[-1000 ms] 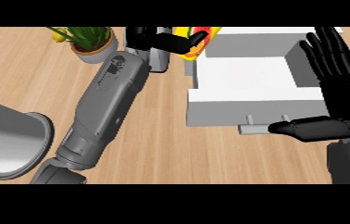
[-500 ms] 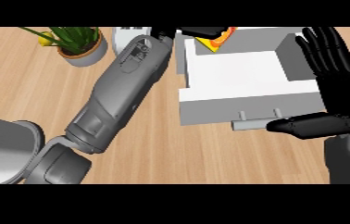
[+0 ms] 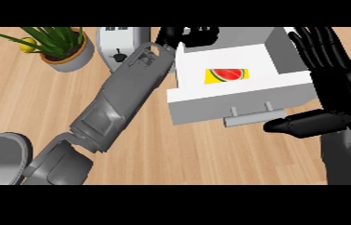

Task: Pick up the cup, place it into the drawer and close the drawer

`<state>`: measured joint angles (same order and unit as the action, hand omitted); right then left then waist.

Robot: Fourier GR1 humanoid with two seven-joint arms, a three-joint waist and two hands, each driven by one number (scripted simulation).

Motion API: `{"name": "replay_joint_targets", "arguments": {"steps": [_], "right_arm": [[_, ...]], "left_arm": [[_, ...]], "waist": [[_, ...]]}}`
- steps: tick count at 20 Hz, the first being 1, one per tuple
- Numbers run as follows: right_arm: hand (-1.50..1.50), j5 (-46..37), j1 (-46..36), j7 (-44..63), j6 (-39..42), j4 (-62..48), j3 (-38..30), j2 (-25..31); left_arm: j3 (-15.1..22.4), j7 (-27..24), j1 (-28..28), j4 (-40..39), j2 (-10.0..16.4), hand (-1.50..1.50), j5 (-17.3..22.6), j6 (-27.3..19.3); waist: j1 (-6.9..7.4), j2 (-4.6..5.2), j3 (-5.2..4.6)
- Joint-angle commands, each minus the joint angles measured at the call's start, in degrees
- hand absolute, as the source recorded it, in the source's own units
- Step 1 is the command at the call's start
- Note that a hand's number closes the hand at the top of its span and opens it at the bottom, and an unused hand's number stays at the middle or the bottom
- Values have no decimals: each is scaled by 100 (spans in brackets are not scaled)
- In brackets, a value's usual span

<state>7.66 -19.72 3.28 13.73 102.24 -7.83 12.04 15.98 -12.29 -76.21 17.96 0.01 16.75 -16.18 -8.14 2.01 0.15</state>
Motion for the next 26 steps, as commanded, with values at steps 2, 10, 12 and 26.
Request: {"name": "replay_joint_targets", "arguments": {"steps": [2, 10, 12, 26], "right_arm": [[-150, -45, -386, 81, -11, -67, 142, -22], [-150, 691, -535, 201, 687, -208, 488, -158], [150, 894, -517, 160, 1121, -245, 690, -80], [-150, -811, 189, 609, 2244, 70, 1869, 1097]], "left_arm": [[426, 91, -1, -221, -1, 150, 85, 140], [262, -592, 475, 329, -1, -150, 1016, 95], [242, -779, 457, 455, -1, -150, 1202, 79], [-60, -1620, 358, 417, -1, -150, 2047, -224]], "waist": [[-239, 87, -3], [-348, 80, -12], [-430, 104, -9], [327, -99, -6]]}}
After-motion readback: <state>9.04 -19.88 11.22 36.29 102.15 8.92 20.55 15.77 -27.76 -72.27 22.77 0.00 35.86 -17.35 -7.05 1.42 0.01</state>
